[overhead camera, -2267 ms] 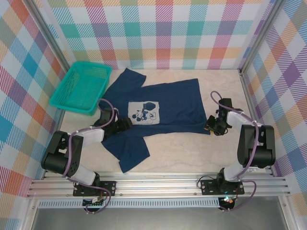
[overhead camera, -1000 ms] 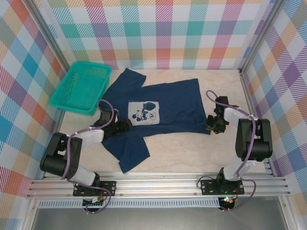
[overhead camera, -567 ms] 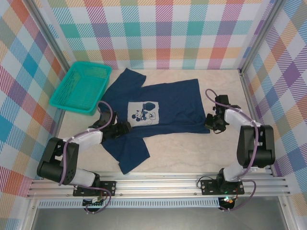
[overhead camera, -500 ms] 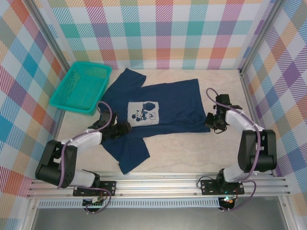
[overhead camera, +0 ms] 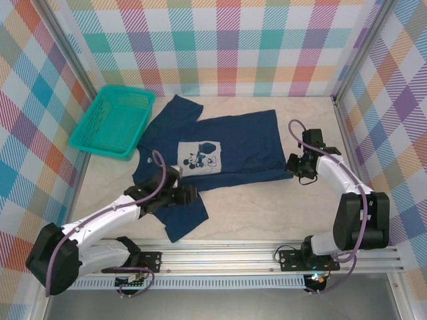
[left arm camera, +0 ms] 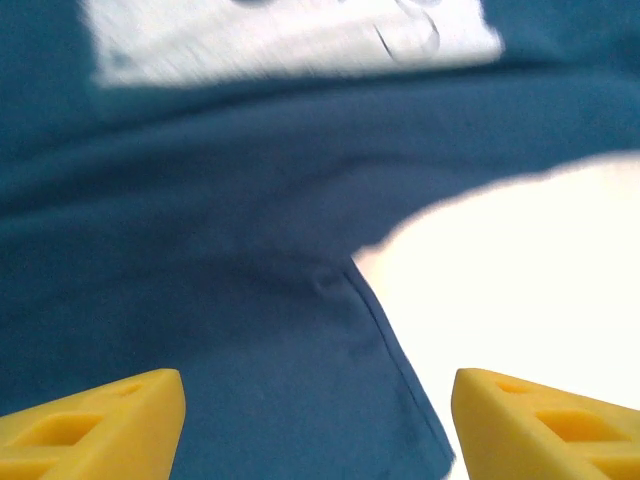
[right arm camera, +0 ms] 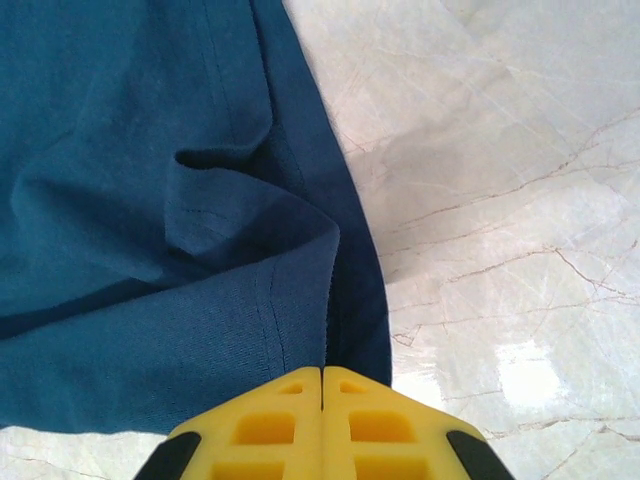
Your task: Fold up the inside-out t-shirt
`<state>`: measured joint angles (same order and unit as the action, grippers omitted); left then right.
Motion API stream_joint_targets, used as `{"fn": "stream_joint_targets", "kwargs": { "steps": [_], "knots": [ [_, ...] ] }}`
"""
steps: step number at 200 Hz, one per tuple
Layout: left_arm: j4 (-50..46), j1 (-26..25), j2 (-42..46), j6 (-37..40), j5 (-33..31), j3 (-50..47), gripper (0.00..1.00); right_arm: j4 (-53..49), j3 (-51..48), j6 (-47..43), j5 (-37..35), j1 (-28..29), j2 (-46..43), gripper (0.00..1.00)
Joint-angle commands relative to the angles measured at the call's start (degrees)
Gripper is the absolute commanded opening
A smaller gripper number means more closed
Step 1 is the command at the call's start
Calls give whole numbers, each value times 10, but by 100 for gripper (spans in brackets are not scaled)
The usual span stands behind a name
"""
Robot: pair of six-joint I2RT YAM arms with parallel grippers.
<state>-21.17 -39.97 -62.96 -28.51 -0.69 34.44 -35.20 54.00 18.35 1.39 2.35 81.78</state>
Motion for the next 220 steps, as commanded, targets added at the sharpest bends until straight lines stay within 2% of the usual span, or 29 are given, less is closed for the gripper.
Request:
{"fn": "stream_joint_targets", "kwargs": {
  "steps": [1,36,66,93,120,145,220],
  "knots": [
    [-112,-71,3,-35,-67,16,71,26,23,-11,23,5,10,0],
    [-210,-189,-41,-96,-100,53,68,38,23,-11,45,5,8,0],
    [-250,-239,-99,-112,-103,72,64,44,13,-11,58,5,-9,0],
    [-262,-244,-105,-147,-84,47,61,48,8,-11,68,5,-15,0],
    [-266,-242,-99,-148,-86,38,63,48,7,-11,74,5,-12,0],
    [-241,-232,-120,-134,-56,23,63,48,4,-12,71,6,-16,0],
    [-205,-206,-159,-107,-23,-3,41,41,8,-14,69,9,-7,0]
  ]
}}
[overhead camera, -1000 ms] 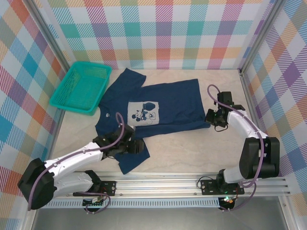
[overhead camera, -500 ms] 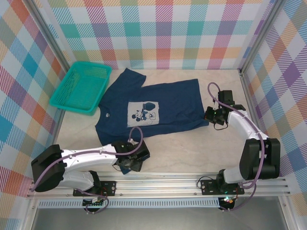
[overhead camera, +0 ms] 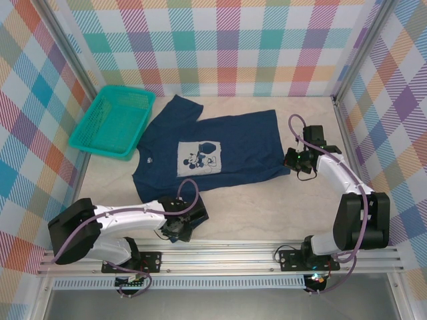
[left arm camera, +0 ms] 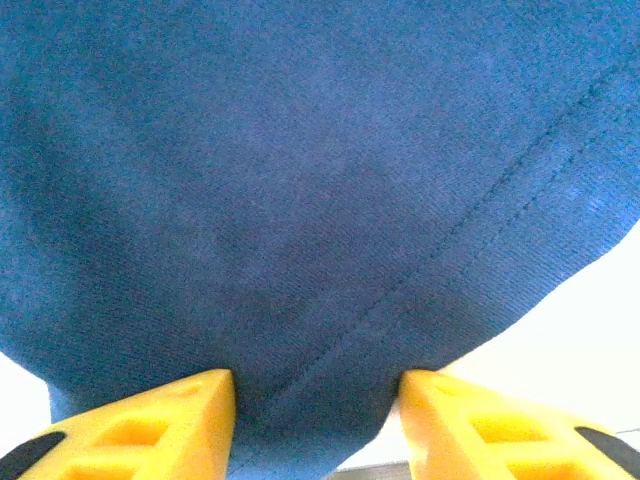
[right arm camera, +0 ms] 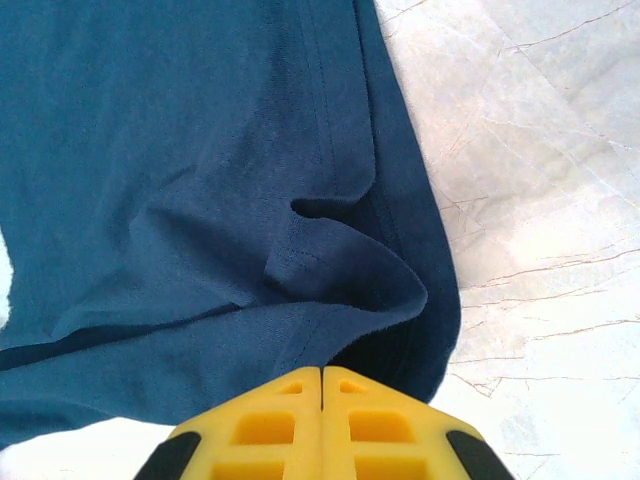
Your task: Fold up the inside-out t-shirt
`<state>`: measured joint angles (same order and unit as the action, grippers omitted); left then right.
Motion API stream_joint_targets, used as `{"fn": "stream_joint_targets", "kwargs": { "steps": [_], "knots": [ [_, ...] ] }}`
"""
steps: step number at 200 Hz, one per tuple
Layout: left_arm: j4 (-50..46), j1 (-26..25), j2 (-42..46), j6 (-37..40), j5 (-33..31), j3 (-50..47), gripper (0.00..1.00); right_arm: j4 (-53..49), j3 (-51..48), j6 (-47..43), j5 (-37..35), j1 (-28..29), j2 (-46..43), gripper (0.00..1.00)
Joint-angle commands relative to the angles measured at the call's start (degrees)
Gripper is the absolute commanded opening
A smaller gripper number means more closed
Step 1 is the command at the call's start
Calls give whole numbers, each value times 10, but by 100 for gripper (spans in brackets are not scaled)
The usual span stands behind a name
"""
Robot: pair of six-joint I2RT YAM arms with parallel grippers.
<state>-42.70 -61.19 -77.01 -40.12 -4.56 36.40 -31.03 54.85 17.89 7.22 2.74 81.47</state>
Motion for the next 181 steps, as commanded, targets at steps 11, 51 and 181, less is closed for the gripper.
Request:
{"fn": "stream_joint_targets", "kwargs": {
  "steps": [11,51,181],
  "knots": [
    [15,6,-16,7,20,-26,36,-1,0,-10,8,5,-3,0],
    [9,5,15,8,16,-34,21,-3,1,-8,-6,5,-10,0],
    [-46,76,312,205,-412,252,0,50,62,-5,-12,8,-173,0]
  ]
}}
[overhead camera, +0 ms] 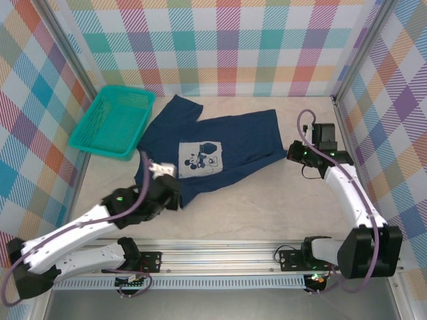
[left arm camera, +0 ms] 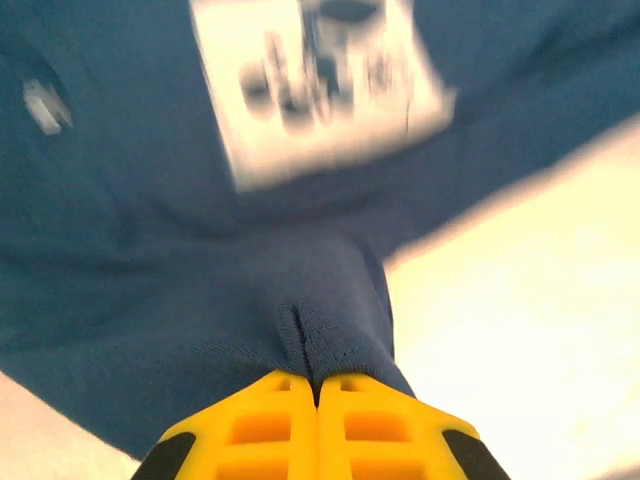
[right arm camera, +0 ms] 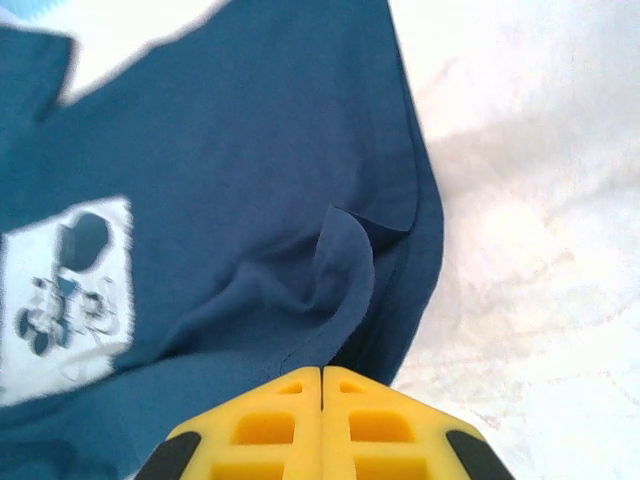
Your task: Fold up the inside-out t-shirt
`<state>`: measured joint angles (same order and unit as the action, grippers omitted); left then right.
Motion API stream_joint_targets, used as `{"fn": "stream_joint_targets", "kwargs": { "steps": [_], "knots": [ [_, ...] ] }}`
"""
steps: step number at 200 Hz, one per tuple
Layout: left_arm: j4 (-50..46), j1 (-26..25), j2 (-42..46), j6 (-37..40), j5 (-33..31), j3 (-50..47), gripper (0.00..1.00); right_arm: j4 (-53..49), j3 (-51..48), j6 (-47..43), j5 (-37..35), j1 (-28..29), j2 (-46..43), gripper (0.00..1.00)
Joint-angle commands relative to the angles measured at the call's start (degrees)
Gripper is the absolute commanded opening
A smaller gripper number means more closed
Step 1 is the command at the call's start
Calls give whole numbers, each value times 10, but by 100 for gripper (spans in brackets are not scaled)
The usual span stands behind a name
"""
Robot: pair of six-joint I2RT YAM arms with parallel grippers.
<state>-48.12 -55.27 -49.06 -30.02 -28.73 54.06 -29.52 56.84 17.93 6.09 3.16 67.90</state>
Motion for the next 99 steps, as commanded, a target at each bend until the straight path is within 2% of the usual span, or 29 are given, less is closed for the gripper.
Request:
{"fn": "stream_joint_targets", "kwargs": {
  "steps": [1,20,35,49,82,99],
  "knots": [
    [12,17,34,109,-175,79,0,36,44,-6,-1,4,-40,0],
    [60,20,40,190,-241,149,0,30,81,-22,-16,4,-68,0],
    [97,20,50,242,-248,197,0,15,113,-34,-23,4,-98,0],
    [111,20,63,272,-225,248,0,-1,142,-42,-21,4,-132,0],
    [97,20,74,312,-122,370,0,-57,211,-60,-30,4,-216,0],
    [78,20,59,338,-99,437,0,-84,255,-63,-29,4,-240,0]
  ]
}}
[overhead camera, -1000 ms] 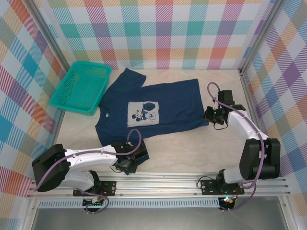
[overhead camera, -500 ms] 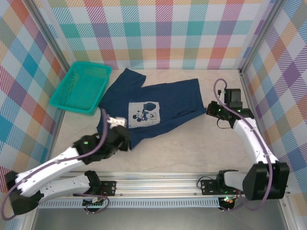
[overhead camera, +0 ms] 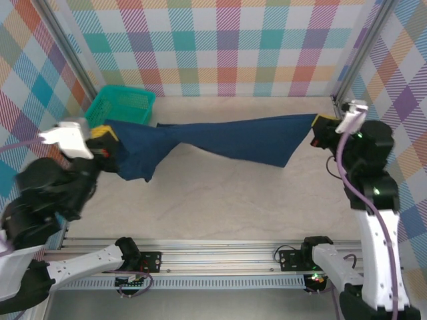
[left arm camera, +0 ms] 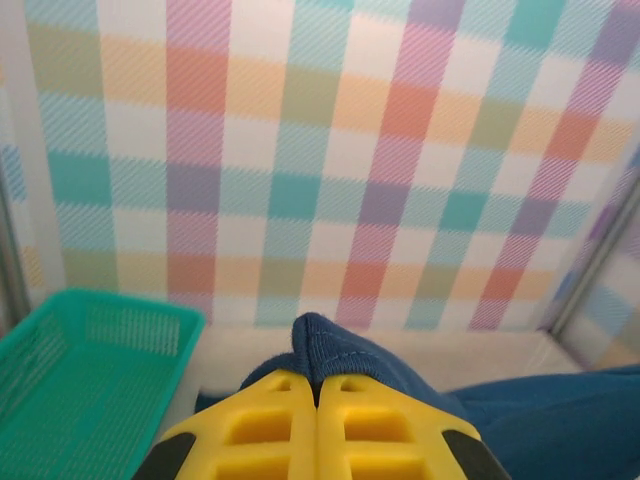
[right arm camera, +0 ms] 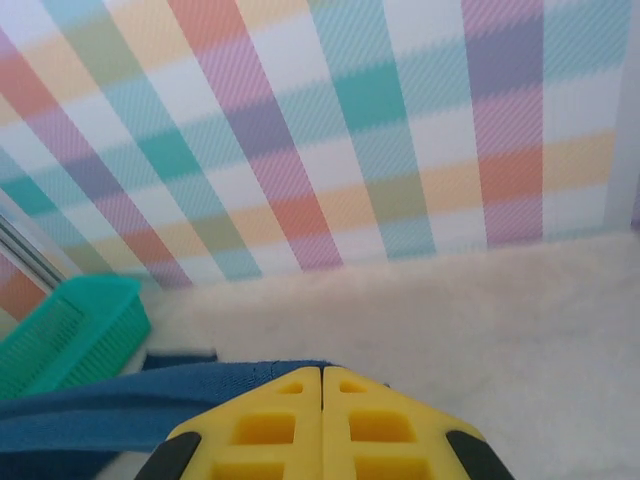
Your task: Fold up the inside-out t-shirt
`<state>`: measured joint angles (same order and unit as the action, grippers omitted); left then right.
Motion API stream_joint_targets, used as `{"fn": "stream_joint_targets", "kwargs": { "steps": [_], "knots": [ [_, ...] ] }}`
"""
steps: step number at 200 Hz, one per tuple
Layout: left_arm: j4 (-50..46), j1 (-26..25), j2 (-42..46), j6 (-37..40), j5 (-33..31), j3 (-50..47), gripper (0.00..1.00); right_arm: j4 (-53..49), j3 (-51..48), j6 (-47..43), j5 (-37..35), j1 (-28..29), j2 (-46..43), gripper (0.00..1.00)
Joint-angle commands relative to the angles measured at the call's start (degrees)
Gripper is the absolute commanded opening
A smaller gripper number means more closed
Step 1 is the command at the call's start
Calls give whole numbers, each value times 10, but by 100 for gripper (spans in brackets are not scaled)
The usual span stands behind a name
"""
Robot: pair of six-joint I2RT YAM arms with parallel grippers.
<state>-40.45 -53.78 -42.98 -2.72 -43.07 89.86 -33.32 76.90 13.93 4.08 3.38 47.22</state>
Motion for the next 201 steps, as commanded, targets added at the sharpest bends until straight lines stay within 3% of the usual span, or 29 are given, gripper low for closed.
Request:
{"fn": "stream_joint_targets", "kwargs": {
  "steps": [1,79,143,176,201],
  "knots": [
    [0,5,-2,67,46,84,0,-48,57,-23,-8,1,-34,0],
    [-29,6,-129,188,43,343,0,-132,229,-41,-16,1,-31,0],
    [41,6,-332,368,-48,511,0,-80,216,-66,-71,1,68,0],
    [-28,105,-422,309,13,568,0,-28,179,-81,-88,1,135,0],
    [-53,150,-427,280,58,582,0,-37,198,-91,-89,1,160,0]
  ]
}}
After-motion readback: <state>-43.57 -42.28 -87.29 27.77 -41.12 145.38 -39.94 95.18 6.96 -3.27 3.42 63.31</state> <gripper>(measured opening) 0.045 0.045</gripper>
